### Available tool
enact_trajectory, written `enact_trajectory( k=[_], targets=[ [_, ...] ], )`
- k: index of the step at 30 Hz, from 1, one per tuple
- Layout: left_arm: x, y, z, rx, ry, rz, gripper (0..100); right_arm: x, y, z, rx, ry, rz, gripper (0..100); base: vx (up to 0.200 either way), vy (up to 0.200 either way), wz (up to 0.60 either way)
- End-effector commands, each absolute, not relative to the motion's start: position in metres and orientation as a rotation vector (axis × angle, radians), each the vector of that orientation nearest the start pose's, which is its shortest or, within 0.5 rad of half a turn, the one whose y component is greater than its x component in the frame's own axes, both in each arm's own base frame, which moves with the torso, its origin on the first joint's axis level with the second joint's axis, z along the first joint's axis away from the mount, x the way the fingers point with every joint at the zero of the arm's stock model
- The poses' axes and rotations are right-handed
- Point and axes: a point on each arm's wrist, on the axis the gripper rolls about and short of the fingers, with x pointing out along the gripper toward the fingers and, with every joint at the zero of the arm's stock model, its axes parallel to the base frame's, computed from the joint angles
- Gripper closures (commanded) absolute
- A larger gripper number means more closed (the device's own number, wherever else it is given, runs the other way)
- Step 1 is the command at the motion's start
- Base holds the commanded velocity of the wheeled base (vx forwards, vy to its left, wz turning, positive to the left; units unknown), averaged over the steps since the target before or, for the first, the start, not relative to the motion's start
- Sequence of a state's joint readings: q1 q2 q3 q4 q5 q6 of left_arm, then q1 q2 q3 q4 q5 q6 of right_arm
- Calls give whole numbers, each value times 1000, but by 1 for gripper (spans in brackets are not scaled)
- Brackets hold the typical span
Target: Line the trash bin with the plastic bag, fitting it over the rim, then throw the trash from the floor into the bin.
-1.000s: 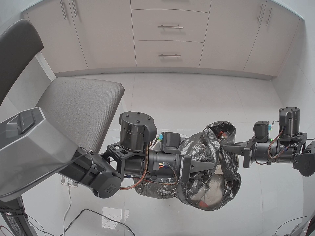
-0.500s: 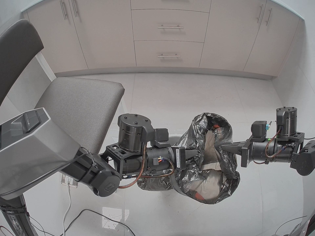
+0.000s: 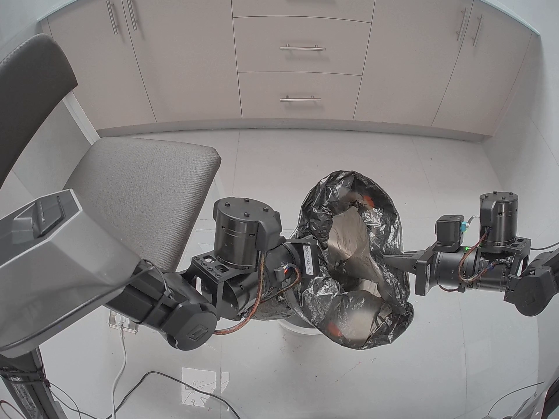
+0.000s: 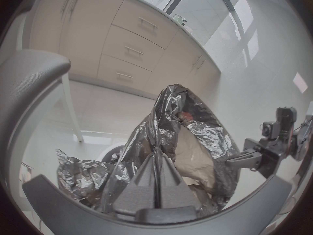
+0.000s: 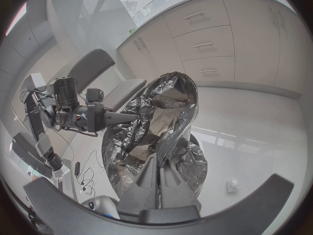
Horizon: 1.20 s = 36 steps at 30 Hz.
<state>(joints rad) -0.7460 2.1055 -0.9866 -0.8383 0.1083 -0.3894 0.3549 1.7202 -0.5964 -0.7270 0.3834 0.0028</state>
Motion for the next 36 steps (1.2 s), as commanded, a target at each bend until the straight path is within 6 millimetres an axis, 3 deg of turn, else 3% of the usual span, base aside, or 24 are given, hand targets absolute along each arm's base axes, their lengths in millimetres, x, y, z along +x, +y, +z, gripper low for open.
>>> enact_trajectory(
  k=[1, 6, 13, 21, 25, 30, 36],
  targets=[
    [289, -275, 99, -172, 357, -520, 100, 264, 111, 124, 17, 426, 725, 100, 0, 0, 0],
    [290, -280, 94, -164, 368, -536, 100, 265, 111, 123, 17, 429, 722, 100, 0, 0, 0],
    [313, -305, 81, -183, 398, -599, 100, 267, 110, 127, 4, 394, 643, 100, 0, 0, 0],
    [308, -321, 95, -380, 571, -766, 100, 267, 110, 146, 73, 282, 550, 100, 0, 0, 0],
    [310, -324, 93, -386, 585, -775, 100, 263, 113, 150, 72, 266, 545, 100, 0, 0, 0],
    [319, -341, 99, -377, 613, -785, 100, 261, 116, 152, 70, 258, 548, 100, 0, 0, 0],
    [327, -344, 68, -355, 675, -749, 100, 264, 118, 145, 66, 283, 549, 100, 0, 0, 0]
  ],
)
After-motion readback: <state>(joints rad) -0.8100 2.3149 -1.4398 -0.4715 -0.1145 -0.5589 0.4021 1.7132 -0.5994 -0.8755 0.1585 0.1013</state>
